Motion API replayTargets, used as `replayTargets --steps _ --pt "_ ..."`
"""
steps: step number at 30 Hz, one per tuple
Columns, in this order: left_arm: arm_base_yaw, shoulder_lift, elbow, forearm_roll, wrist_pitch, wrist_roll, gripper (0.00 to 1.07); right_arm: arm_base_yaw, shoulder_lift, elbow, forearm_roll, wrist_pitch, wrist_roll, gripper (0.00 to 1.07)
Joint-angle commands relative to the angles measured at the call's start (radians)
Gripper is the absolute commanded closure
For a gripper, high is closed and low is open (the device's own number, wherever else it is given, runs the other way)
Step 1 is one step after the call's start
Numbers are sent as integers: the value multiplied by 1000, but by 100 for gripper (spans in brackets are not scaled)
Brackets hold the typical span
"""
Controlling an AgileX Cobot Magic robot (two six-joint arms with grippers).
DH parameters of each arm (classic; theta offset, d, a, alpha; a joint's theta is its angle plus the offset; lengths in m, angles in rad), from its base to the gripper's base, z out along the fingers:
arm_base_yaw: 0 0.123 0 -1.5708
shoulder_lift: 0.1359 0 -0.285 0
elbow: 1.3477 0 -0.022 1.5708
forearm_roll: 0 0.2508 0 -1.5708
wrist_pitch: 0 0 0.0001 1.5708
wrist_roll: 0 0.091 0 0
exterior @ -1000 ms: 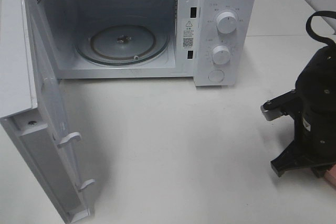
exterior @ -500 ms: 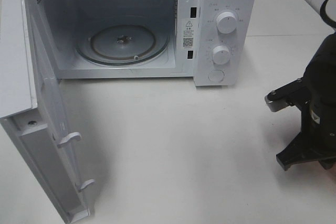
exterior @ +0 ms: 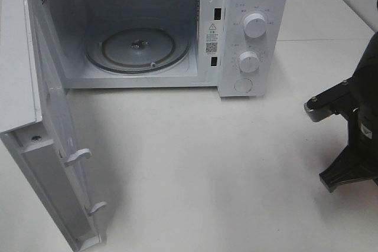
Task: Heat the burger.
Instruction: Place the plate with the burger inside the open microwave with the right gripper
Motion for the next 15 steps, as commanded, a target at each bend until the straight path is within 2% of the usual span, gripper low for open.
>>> replayTargets --steps 1,15 --pt "3 -1 2 -3 1 -3 7 34 -24 7 -58 50 34 107" --pt "3 -1 2 -2 1 -3 7 168 -63 7 -65 111 61 107"
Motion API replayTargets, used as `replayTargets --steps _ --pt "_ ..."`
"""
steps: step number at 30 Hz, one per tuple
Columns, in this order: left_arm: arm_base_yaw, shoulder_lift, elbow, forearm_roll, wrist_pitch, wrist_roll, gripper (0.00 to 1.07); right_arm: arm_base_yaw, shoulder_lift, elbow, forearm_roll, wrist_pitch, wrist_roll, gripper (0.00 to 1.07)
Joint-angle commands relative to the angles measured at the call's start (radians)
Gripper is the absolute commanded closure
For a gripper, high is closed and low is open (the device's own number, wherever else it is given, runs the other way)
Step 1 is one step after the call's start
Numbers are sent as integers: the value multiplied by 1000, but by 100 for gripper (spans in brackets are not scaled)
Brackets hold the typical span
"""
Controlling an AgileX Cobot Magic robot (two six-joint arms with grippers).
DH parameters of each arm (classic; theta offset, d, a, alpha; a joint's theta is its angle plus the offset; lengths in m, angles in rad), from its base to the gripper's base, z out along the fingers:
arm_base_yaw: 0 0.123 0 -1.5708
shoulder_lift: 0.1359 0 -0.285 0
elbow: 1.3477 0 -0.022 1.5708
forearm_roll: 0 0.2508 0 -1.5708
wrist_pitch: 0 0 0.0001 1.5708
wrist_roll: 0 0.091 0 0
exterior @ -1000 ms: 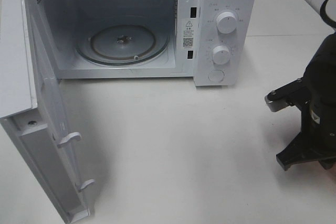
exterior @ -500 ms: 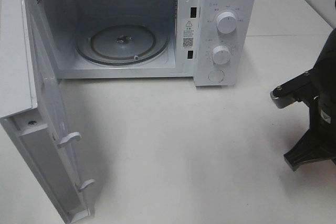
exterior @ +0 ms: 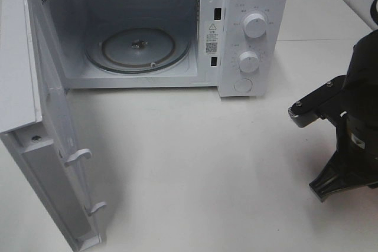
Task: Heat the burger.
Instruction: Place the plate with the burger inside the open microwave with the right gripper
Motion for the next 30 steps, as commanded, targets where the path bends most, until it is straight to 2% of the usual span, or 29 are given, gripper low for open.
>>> replayTargets --steps 1,4,6,17,30 --pt "3 -1 2 -2 1 -3 7 48 -15 3 -51 73 17 107" --pt "3 -1 2 -2 1 -3 7 61 -16 3 -51 77 17 107" --pt "3 -1 2 -2 1 -3 7 109 -22 3 -51 81 17 107" --pt "3 -1 2 -2 1 -3 7 225 -25 3 -51 93 17 107" --pt "3 -1 2 -2 1 -3 7 403 -25 3 -51 100 17 107"
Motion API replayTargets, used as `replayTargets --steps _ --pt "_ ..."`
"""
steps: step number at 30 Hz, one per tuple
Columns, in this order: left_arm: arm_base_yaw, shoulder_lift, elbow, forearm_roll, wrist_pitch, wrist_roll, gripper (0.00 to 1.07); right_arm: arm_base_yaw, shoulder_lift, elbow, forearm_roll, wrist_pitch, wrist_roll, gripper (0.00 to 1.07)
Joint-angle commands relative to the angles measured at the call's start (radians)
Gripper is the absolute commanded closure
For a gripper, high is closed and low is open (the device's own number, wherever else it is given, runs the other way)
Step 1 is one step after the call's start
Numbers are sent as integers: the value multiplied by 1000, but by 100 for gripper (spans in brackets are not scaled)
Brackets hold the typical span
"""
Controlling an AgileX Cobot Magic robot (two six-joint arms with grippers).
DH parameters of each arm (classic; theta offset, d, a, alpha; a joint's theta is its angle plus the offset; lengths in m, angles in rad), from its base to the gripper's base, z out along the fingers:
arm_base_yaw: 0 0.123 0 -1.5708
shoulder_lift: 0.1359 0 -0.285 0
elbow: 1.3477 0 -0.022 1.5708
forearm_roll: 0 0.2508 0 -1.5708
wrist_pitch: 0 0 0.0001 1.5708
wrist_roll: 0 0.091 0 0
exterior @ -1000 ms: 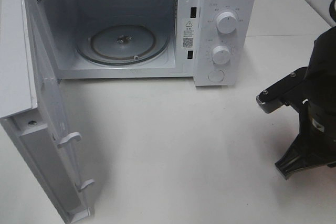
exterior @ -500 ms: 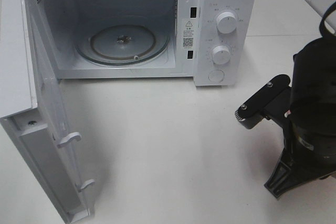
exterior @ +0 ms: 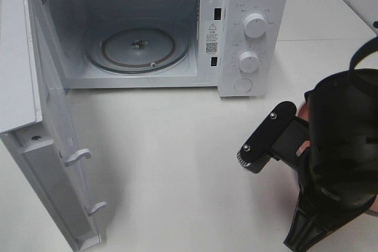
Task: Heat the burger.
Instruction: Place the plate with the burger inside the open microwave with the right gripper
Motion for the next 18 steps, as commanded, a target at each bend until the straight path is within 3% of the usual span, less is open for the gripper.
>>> replayTargets --steps 1,7,18 --pt "3 -1 2 -2 1 -3 7 17 -7 3 -52 40 12 107" --pt "3 -1 2 -2 1 -3 7 84 -7 3 -52 44 6 107" --pt "3 -1 2 -2 1 -3 7 85 -7 3 -122 4 -126 107"
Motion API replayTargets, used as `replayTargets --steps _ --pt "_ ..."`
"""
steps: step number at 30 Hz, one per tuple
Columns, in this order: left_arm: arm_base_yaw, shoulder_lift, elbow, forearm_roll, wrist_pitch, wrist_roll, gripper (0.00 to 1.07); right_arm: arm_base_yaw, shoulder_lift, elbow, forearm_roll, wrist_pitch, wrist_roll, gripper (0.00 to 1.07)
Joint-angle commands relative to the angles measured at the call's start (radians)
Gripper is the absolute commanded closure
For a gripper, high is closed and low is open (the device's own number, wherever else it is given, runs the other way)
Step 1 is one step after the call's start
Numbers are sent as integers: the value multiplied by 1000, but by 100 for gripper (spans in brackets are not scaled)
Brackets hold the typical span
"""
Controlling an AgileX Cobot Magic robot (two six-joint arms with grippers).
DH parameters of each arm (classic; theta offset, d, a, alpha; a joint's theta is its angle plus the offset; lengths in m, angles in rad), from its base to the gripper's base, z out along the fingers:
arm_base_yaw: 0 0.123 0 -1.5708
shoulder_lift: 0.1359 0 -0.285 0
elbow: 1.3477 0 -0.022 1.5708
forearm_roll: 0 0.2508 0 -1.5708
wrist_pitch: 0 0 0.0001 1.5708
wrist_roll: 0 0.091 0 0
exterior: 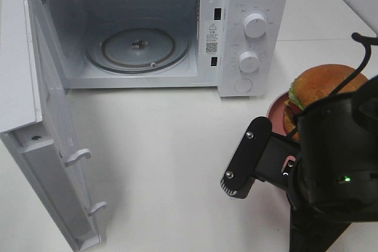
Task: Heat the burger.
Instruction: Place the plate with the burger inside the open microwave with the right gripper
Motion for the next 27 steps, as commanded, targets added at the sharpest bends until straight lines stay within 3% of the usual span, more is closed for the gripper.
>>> replayTargets --steps 1,27 --pt "3 -1 2 -2 1 -3 7 1 -7 3 -106 5 -22 107" --pt "3 -1 2 -2 1 -3 7 1 -7 3 -133 -266 -482 107"
